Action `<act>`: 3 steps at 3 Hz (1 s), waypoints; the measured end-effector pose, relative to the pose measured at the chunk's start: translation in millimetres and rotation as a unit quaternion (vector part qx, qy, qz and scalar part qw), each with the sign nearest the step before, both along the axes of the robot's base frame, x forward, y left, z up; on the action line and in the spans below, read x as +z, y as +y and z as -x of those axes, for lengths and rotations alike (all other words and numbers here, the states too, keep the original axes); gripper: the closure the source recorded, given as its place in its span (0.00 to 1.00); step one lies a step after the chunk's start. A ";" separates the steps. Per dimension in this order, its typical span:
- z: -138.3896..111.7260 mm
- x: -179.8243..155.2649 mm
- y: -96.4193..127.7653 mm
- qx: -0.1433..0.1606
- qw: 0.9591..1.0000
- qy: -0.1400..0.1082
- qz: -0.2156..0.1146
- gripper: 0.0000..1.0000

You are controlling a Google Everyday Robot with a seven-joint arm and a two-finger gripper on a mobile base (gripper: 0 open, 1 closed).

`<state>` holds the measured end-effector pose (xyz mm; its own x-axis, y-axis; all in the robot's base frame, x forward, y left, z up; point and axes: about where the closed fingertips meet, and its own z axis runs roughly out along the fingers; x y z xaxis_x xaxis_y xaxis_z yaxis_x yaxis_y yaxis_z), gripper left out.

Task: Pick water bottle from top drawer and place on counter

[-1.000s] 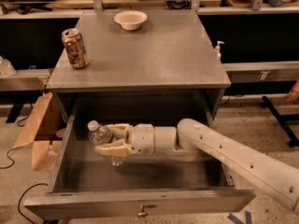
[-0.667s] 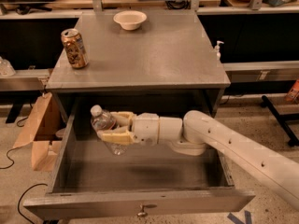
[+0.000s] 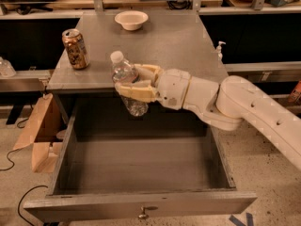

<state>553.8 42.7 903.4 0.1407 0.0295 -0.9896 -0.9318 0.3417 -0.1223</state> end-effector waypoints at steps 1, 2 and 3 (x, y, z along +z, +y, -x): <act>-30.7 73.6 -26.5 -0.067 0.997 -0.030 -0.017 1.00; -79.5 129.7 -44.1 -0.137 0.989 -0.040 -0.044 1.00; -129.2 146.1 -49.2 -0.186 0.980 -0.024 -0.062 1.00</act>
Offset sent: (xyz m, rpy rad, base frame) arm 0.1409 -0.0669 0.1972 0.1587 -0.1047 -0.4487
